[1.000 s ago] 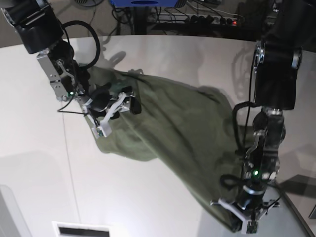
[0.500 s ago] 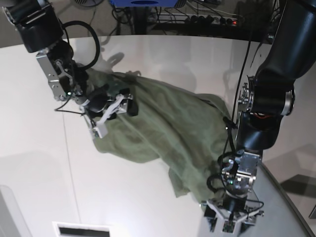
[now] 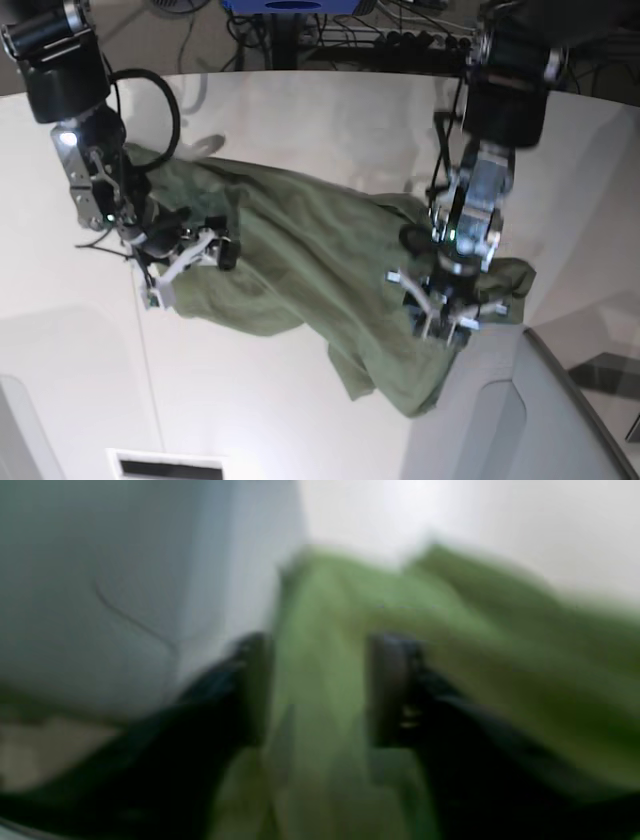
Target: Layout the t-shirt on the table in an organized manner, then fold the t-shirt properly
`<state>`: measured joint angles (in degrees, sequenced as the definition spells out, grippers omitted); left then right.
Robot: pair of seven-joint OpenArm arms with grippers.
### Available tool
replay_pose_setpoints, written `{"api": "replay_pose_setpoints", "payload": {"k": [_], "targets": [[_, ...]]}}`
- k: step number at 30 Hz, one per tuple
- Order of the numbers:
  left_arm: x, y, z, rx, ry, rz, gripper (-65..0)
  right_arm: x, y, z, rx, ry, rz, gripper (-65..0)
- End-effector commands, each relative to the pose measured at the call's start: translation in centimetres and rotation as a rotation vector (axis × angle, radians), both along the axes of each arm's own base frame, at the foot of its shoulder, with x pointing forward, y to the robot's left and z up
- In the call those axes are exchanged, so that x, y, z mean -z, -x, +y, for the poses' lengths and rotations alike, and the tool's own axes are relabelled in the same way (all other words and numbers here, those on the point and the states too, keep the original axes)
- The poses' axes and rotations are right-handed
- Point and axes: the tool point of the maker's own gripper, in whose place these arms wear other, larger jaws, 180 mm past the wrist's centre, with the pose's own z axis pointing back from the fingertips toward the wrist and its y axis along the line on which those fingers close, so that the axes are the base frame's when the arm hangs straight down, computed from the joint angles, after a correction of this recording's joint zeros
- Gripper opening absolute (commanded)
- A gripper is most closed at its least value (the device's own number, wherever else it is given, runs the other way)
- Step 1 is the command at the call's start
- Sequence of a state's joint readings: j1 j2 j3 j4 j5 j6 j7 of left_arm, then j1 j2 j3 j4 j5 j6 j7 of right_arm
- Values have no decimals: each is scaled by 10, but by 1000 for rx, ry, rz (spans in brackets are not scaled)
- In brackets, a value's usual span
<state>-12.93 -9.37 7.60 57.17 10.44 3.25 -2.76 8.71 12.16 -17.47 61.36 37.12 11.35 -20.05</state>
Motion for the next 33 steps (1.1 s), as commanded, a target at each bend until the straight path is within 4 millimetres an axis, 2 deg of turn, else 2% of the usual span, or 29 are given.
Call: {"api": "replay_pose_setpoints", "payload": {"k": [1,2,5,7,9,11,14,16,20,24,26,31,33], "targets": [[-26,-5,7,-4,-16,-84,-540,-22,-23,1,5,-24,-75,-183],[-19,8,7,0,-19,-71,-637,-26,-28,1,3,-23,-85,-183],[0,40,15,7,-44,-22,-650,-34,-50,-4,13,-13,-103,-183],[12,55,19,9,-53,12,-650,-29,-63,-15,37,4,-79,-183],[23,71,31,-30,-47,42,-650,-21,-73,-28,68,23,-39,-192],[29,84,51,-106,-30,58,-650,-15,-79,-39,99,34,-26,-281],[30,100,79,-224,1,56,-650,-11,-81,-46,133,35,-42,-494],[31,110,93,-270,6,59,-650,-3,-77,-52,151,42,-20,-596],[34,119,102,-292,-1,72,-650,9,-69,-45,155,33,20,-606],[36,124,103,-294,-4,78,-650,22,-64,-53,184,45,68,-606],[38,127,104,-296,-6,84,-650,29,-66,-70,248,80,98,-606],[45,138,104,-296,-9,106,-650,54,-49,-133,508,198,174,-606],[46,140,105,-296,-12,111,-650,53,-48,-145,583,175,166,-606]]}}
